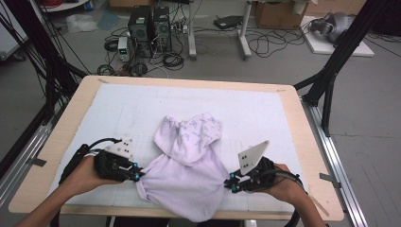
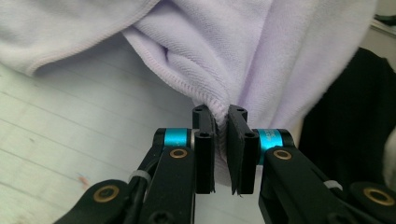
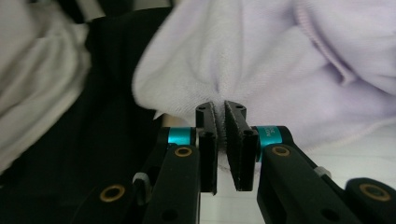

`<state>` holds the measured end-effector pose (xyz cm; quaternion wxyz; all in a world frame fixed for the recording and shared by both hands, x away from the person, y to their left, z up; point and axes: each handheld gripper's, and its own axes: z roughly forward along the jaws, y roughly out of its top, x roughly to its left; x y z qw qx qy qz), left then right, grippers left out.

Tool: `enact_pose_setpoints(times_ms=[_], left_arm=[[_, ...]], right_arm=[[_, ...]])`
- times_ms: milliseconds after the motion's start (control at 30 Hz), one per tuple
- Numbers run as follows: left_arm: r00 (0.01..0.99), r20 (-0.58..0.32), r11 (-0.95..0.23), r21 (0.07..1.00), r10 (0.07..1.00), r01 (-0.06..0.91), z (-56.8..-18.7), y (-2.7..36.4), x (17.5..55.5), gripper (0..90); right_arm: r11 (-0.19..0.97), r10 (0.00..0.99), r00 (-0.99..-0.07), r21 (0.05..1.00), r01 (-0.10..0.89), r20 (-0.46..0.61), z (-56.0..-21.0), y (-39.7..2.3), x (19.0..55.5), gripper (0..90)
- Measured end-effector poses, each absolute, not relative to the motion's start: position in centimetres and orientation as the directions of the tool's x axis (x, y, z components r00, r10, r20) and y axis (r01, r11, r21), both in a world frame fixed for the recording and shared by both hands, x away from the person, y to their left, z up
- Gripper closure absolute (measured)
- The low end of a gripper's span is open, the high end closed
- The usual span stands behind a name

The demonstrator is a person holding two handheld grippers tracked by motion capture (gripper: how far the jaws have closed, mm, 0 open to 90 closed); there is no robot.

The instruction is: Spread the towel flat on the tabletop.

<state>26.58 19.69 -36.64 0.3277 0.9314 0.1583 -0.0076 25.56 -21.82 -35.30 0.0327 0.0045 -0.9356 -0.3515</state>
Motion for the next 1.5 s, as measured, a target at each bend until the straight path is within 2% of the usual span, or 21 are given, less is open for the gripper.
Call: enact_pose_setpoints(times_ms=[167,200,233,267,300,333,400,567,667,800,1133,1233,1367,1400,1433,1500], left_arm=[[0.966,-0.155,-0.799,0.543,0.207,0.258,-37.2,19.7,24.4,81.9],[0.970,-0.147,-0.806,0.539,0.195,0.244,-37.4,19.6,24.2,81.7],[0.977,-0.122,-0.812,0.543,0.176,0.214,-37.5,19.6,24.2,80.4],[0.979,-0.098,-0.802,0.562,0.178,0.202,-37.5,19.7,24.2,68.9],[0.978,-0.091,-0.796,0.570,0.187,0.205,-37.5,19.7,24.4,68.9],[0.974,-0.087,-0.777,0.590,0.210,0.220,-37.4,19.9,24.7,60.9],[0.970,-0.045,-0.759,0.615,0.239,0.215,-37.0,20.1,25.4,51.1],[0.951,0.027,-0.747,0.626,0.308,0.224,-37.1,19.7,27.4,47.6],[0.953,0.093,-0.781,0.598,0.290,0.179,-37.9,18.7,28.5,46.7],[0.957,0.153,-0.839,0.529,0.245,0.130,-39.4,17.0,29.7,42.9],[0.957,0.224,-0.883,0.466,0.185,0.062,-41.2,13.9,31.0,50.4],[0.957,0.230,-0.890,0.453,0.179,0.057,-41.4,13.3,31.0,57.1],[0.953,0.220,-0.894,0.437,0.211,0.097,-41.4,12.8,31.4,72.2],[0.952,0.214,-0.892,0.439,0.217,0.104,-41.4,12.7,31.4,77.4],[0.953,0.207,-0.889,0.444,0.221,0.110,-41.2,12.7,31.5,82.6],[0.954,0.190,-0.880,0.458,0.234,0.125,-41.0,12.6,31.6,83.3]], right_arm=[[0.760,-0.136,-0.983,0.649,-0.026,0.120,-36.1,-20.7,23.4,83.6],[0.765,-0.140,-0.982,0.643,-0.027,0.124,-36.2,-20.5,23.2,82.2],[0.761,-0.138,-0.985,0.647,-0.036,0.107,-36.3,-20.4,23.2,75.5],[0.749,-0.094,-0.993,0.663,-0.022,0.074,-36.1,-20.3,23.8,68.2],[0.749,-0.094,-0.993,0.663,-0.022,0.074,-36.1,-20.3,23.8,68.2],[0.745,-0.075,-0.995,0.668,-0.010,0.068,-36.0,-20.4,24.0,62.8],[0.730,-0.012,-0.999,0.683,0.020,0.042,-35.7,-20.5,24.9,60.9],[0.743,0.073,-0.996,0.669,0.022,-0.047,-35.9,-19.9,26.6,57.3],[0.756,0.108,-0.990,0.655,0.021,-0.093,-36.6,-19.0,27.6,56.0],[0.766,0.129,-0.987,0.642,0.039,-0.094,-37.4,-18.1,28.9,55.4],[0.786,0.171,-0.973,0.616,0.041,-0.153,-38.2,-17.5,30.2,50.8],[0.808,0.173,-0.964,0.589,0.023,-0.200,-38.7,-16.9,30.7,49.5],[0.836,0.184,-0.949,0.548,0.015,-0.255,-39.2,-16.2,31.4,50.4],[0.845,0.187,-0.943,0.534,0.011,-0.275,-39.3,-16.0,31.6,53.0],[0.857,0.185,-0.936,0.516,0.005,-0.298,-39.5,-15.8,31.7,59.6],[0.866,0.170,-0.936,0.500,-0.007,-0.309,-39.6,-15.5,32.0,72.0]])
